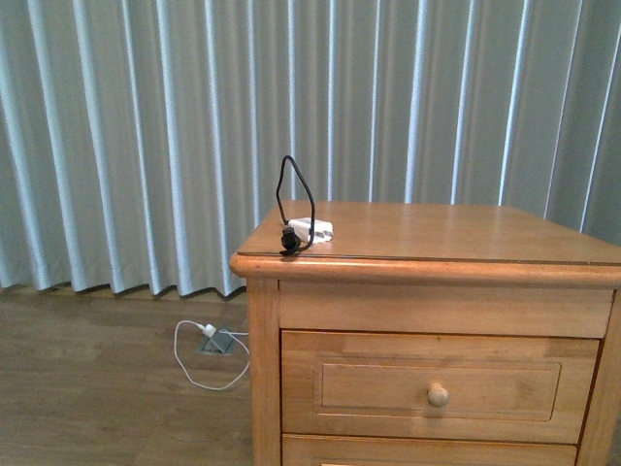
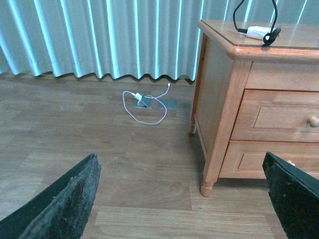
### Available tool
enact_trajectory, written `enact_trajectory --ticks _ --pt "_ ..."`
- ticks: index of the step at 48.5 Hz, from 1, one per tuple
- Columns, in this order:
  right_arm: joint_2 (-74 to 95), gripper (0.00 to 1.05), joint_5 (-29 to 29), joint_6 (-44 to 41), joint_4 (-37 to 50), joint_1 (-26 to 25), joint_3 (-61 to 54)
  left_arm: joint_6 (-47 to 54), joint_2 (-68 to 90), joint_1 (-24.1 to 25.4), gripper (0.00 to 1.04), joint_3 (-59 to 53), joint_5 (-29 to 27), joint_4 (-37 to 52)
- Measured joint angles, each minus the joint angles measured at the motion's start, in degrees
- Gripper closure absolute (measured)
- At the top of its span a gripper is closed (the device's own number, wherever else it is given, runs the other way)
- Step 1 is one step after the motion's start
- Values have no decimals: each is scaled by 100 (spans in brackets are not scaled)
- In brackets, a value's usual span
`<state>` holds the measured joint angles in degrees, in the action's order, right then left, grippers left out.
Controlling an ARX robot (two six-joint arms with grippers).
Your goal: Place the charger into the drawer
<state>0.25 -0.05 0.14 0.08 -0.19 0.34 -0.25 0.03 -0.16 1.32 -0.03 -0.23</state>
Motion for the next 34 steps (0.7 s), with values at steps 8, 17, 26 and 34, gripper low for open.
enact_trajectory --ticks 8,17,26,34 --pt "0 9 -2 -2 0 0 0 0 0 0 6 0 0 0" --pt "0 9 0 -2 0 0 0 0 0 0 6 0 0 0" --pt "0 9 0 -2 0 0 0 0 0 0 6 0 0 0" --pt "0 9 0 -2 0 0 0 0 0 0 6 0 0 0"
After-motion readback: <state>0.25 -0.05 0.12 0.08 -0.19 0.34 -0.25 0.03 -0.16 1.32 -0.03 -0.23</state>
